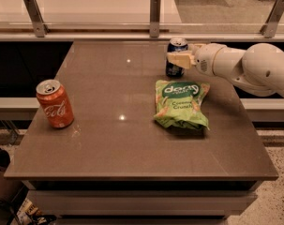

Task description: Move pepsi can near coke can

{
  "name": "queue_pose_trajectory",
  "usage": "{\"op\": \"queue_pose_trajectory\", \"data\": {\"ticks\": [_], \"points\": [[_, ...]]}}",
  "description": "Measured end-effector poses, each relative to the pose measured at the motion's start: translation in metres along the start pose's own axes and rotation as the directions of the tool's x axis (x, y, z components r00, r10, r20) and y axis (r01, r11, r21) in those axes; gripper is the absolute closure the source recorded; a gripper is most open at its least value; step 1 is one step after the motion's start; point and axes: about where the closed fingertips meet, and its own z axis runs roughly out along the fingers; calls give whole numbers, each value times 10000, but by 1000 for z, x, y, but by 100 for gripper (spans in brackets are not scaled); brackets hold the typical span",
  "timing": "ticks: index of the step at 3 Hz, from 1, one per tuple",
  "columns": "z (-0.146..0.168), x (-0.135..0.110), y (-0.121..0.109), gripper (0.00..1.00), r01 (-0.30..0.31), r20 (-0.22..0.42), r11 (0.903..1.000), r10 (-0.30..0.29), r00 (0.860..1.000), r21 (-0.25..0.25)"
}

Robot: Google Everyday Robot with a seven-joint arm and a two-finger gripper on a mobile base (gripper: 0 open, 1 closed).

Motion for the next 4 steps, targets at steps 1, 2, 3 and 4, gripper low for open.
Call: {"op": "queue_pose_trajectory", "data": {"ticks": [1,2,3,4], "points": [[-1,-14,2,100,185,-77,9997,-187,9998,-184],[-7,-40,8,100,602,-61,9970,-606,9981,-485],[-15,-60,22,100,832,128,9907,-823,9965,-1074],[-19,-71,48,100,960,284,9785,-923,9953,-1824]]}}
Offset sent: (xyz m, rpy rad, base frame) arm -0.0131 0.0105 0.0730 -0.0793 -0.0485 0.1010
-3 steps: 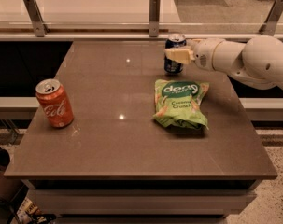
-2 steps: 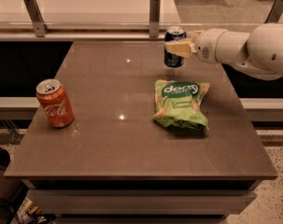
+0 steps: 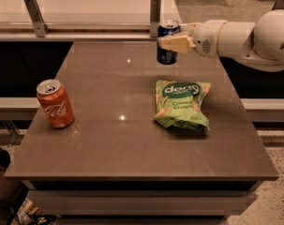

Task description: Move pepsi can near coke can

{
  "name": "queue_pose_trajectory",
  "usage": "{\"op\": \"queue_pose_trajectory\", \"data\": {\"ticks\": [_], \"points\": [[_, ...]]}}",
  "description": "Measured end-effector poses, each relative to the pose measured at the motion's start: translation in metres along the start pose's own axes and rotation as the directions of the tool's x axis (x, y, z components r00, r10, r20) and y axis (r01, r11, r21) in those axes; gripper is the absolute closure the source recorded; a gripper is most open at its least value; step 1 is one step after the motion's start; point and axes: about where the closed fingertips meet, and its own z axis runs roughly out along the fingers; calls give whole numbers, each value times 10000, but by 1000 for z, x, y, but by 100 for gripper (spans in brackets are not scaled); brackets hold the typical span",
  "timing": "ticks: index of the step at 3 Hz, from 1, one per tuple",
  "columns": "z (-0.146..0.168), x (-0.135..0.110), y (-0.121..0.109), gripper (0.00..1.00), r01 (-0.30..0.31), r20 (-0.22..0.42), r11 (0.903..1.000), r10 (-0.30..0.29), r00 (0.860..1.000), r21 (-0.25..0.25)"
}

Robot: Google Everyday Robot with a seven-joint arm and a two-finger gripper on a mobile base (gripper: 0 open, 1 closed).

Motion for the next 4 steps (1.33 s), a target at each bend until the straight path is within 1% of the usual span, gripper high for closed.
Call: {"op": "queue_pose_trajectory", "data": {"ticks": [1,2,3,4], "points": [[4,-12,38,100,90,113,9964,-81,9999,-848],[8,-16,75,100,-37,82,9885,50,10000,-1514],[8,-13,110,100,-270,18,9799,279,9996,-1975],[11,-3,138,100,-389,-51,9686,389,9992,-2457]]}}
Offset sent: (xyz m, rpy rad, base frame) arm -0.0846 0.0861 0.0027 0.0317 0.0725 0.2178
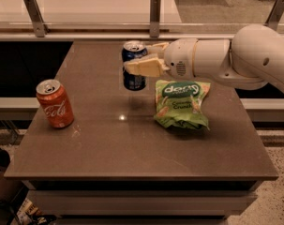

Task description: Move pepsi can near coke can

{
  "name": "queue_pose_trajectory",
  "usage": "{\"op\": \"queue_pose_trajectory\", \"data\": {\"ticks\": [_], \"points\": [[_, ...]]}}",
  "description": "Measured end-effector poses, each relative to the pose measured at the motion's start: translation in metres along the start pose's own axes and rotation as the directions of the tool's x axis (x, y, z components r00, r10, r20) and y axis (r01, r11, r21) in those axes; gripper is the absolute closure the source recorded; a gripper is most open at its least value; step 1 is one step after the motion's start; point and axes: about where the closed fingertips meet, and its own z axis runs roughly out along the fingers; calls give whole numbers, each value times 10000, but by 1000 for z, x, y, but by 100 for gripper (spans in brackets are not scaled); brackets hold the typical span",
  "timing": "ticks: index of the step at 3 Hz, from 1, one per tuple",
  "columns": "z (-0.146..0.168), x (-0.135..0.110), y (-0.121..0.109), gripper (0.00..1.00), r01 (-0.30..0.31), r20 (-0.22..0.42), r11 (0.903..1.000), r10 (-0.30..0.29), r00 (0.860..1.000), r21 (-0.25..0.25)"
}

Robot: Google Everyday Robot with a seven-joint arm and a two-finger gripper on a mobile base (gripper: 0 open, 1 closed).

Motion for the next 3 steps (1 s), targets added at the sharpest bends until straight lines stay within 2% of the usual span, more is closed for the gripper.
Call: {"op": "queue_pose_trajectory", "data": {"ticks": [2,3], "points": [[29,24,52,100,469,-746,9976,-506,9959,-507],[41,32,79,100,962,-1015,9934,-1023,9896,-629]]}}
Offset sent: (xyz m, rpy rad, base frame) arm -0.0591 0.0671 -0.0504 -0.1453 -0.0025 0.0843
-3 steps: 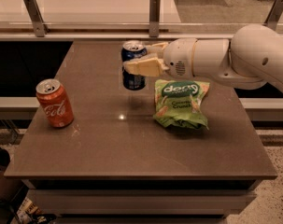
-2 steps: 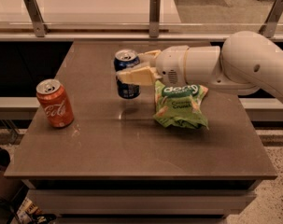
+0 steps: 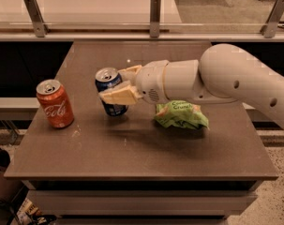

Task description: Move pepsi can near coke can

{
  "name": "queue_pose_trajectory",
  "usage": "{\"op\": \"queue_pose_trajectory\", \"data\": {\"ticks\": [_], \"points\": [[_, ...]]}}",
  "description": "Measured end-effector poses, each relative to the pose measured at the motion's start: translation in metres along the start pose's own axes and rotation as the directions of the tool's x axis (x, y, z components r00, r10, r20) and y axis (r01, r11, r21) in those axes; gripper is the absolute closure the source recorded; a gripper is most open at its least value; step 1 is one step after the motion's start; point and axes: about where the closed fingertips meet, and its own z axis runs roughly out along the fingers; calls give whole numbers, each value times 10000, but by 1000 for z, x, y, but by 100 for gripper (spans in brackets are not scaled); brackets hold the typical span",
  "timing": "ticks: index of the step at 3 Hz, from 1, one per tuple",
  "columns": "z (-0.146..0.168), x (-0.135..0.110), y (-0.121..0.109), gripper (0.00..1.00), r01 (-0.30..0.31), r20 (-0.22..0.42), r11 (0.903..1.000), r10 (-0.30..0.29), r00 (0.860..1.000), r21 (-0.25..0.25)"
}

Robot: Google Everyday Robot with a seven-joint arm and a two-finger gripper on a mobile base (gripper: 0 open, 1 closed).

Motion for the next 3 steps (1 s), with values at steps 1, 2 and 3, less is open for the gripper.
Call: {"op": "queue_pose_trajectory", "data": {"ticks": [1,2,3], "points": [[10,3,21,100,408,149,9990,-405,9991,-190],[15,8,32,100,535,632,9977,-508,9967,-422],[18,13,39,100,373,1143,9970,-294,9930,-679]]}}
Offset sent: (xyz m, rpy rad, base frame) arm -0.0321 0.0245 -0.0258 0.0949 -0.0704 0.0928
